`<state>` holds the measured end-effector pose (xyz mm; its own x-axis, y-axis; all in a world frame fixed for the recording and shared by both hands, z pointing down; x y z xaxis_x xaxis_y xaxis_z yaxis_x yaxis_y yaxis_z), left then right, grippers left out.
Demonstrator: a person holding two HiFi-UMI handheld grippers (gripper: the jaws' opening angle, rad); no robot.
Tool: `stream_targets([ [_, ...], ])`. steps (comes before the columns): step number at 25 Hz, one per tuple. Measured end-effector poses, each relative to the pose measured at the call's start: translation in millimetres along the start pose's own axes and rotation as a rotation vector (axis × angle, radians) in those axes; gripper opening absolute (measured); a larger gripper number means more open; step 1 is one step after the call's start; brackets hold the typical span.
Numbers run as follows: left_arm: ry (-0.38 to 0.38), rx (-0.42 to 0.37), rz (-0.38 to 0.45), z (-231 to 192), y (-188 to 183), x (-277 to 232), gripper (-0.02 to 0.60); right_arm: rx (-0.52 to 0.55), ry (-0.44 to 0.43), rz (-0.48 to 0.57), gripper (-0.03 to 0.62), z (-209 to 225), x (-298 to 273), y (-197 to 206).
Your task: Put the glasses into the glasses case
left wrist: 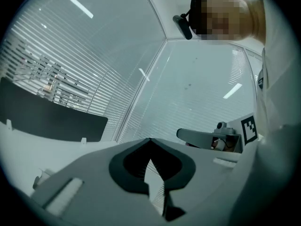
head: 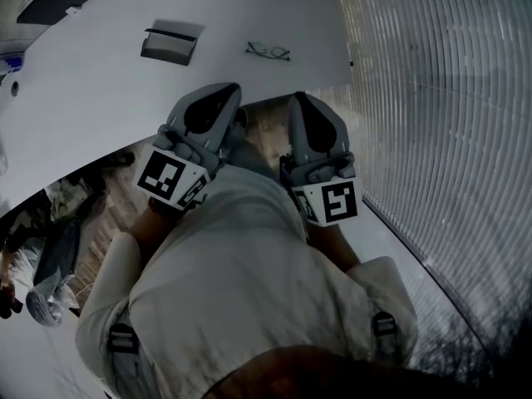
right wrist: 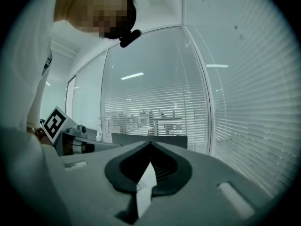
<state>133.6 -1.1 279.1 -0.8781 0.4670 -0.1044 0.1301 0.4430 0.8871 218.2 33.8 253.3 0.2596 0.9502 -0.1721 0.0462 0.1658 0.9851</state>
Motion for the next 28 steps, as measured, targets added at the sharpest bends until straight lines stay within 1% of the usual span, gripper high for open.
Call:
stream_targets([
  [3, 0.001, -0.011, -0.017, -5.9, 1.6, -0.9, 0.000, 0.075, 0.004, -0.011, 0.002, 13.4, -3.5, -0.4],
  [6, -0.003, -0.022, -0.022, -9.7, 0.6, 1.8, 0.000, 0.111, 0.001, -0.035, 0.002, 21.8, -7.5, 0.8],
  [10, 0.025, -0.019, -0.040, -15.2, 12.0, -7.1, 0.000, 0.140, -0.013, -0.080, 0.002, 29.1, -23.7, 20.7],
  [13, 0.045, -0.022, -0.065, -23.4, 25.2, -21.8, 0.000, 0.203, -0.042, -0.114, 0.002, 35.9, -40.1, 40.3],
  [15, 0.041, -0.026, -0.073, -31.4, 31.3, -28.9, 0.000, 0.244, -0.072, -0.143, 0.002, 37.3, -49.7, 52.4],
  [18, 0.021, -0.022, -0.086, -50.0, 52.6, -38.8, 0.000, 0.310, -0.112, -0.192, 0.003, 41.9, -60.9, 82.0],
  [23, 0.004, 0.018, -0.143, -80.5, 97.9, -60.1, 0.000, 0.392, -0.172, -0.301, 0.005, 53.2, -82.3, 144.1],
  [24, 0.002, 0.024, -0.154, -85.5, 106.4, -63.3, 0.000, 0.405, -0.187, -0.319, 0.040, 53.3, -87.3, 155.2],
  [25, 0.000, 0.030, -0.165, -90.8, 115.2, -66.3, 0.000, 0.419, -0.203, -0.335, 0.054, 52.9, -92.1, 166.2],
  [28, -0.010, 0.048, -0.195, -107.5, 141.9, -75.6, 0.000, 0.463, -0.239, -0.374, 0.060, 52.1, -104.6, 198.2],
])
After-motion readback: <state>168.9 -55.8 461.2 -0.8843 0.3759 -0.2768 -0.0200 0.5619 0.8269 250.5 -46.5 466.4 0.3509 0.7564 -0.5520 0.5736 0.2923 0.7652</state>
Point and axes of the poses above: the fingertips, and each gripper's own axes: x backward along the fingers, z to its right, y out of its underside, the point moved 1 cm from there along x, backward along the fingers, and after that the axes turned 2 degrees about x, right-handed, at the moved point
